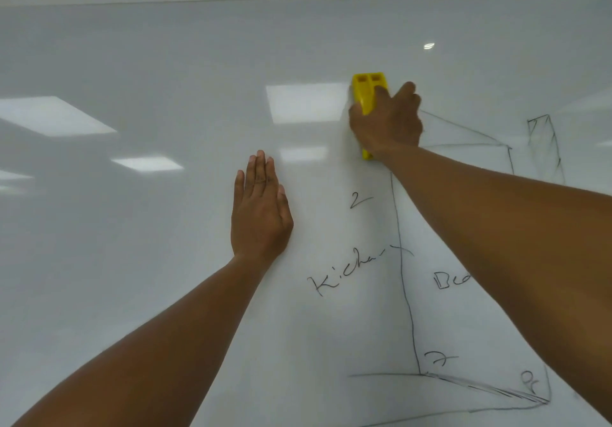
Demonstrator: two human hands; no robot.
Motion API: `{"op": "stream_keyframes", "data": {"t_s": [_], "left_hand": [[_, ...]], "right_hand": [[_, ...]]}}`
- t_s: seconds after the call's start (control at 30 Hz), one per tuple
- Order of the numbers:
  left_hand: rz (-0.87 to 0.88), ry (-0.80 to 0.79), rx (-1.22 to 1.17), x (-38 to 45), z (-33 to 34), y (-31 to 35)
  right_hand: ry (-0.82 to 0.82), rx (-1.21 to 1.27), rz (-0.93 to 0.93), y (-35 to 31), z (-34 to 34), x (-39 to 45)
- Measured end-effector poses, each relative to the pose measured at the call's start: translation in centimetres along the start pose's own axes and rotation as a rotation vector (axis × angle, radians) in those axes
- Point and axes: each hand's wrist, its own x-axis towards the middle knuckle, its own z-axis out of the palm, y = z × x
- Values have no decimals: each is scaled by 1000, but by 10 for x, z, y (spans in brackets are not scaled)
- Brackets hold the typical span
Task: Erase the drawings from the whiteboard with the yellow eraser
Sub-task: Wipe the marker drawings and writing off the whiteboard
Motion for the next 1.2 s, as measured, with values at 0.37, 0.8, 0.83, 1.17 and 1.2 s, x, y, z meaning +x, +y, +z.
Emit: {"op": "stream_keyframes", "data": {"t_s": [0.37,0.8,0.83,1.17,1.2], "left_hand": [[-16,8,2,-1,1,2],[-9,11,-2,-2,-3,2],[-10,12,-2,-3,-3,2],[-94,59,-83,-6,3,1],[-119,72,-87,-6,3,0]], "right_hand": [[35,90,236,10,0,-16],[-84,-101,-616,9,14,-86],[-81,-112,-635,15,13,-86],[94,-40,-29,25,17,-79],[91,-36,-36,20,18,-81]]}}
